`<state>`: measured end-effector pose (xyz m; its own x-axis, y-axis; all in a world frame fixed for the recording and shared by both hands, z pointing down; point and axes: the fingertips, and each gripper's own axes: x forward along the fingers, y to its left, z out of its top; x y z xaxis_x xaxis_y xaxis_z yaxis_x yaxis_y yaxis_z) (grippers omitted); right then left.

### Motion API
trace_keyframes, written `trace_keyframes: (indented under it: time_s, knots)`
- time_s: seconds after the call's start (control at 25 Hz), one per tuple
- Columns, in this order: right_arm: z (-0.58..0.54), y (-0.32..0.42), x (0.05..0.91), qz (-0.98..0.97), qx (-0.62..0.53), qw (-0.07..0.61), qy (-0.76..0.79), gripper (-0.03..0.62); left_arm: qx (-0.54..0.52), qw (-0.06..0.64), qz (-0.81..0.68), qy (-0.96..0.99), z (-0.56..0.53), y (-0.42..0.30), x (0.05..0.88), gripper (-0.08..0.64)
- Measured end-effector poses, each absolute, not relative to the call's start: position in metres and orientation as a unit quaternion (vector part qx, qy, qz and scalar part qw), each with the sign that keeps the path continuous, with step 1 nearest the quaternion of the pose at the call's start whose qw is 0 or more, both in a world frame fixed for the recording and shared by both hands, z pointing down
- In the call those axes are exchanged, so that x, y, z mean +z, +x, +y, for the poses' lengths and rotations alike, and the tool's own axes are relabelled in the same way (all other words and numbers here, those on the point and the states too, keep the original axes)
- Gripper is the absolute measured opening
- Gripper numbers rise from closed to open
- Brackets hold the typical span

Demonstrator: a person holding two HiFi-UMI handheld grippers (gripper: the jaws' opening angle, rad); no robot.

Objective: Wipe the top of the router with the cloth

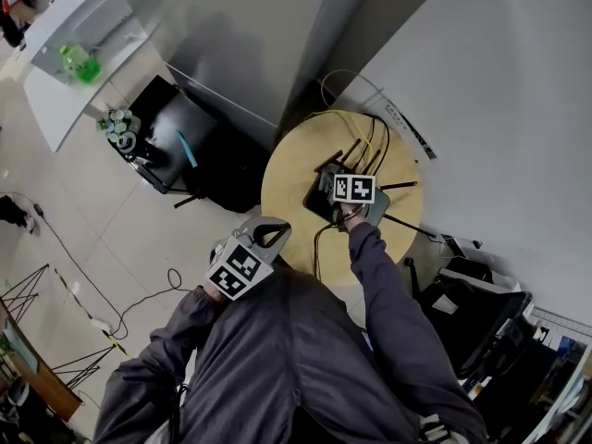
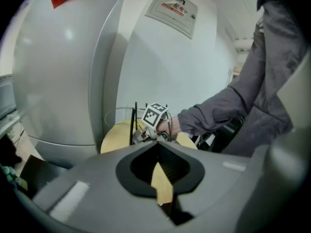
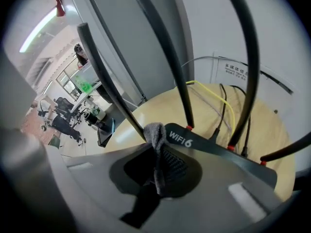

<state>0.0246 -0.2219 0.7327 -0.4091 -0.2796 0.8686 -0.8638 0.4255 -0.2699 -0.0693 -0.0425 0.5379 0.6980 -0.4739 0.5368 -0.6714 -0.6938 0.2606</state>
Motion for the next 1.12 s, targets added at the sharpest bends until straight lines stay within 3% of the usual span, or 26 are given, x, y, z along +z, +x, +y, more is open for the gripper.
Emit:
trace_keyframes:
  time_s: [0.48,1.12]
  knots:
    - [-0.22,0.026,0.739,-0.743,0.364,0.424,0.369,0.023,0.21,0.231,-0.342,0.886,-0.036,-0.081,0.537,0.0]
    - [-0.203,0.125,0.741,-0.701,0.393,0.408,0.433,0.023,0.219,0.215,-0.298,0.904,-0.034,-0.063,0.537,0.0]
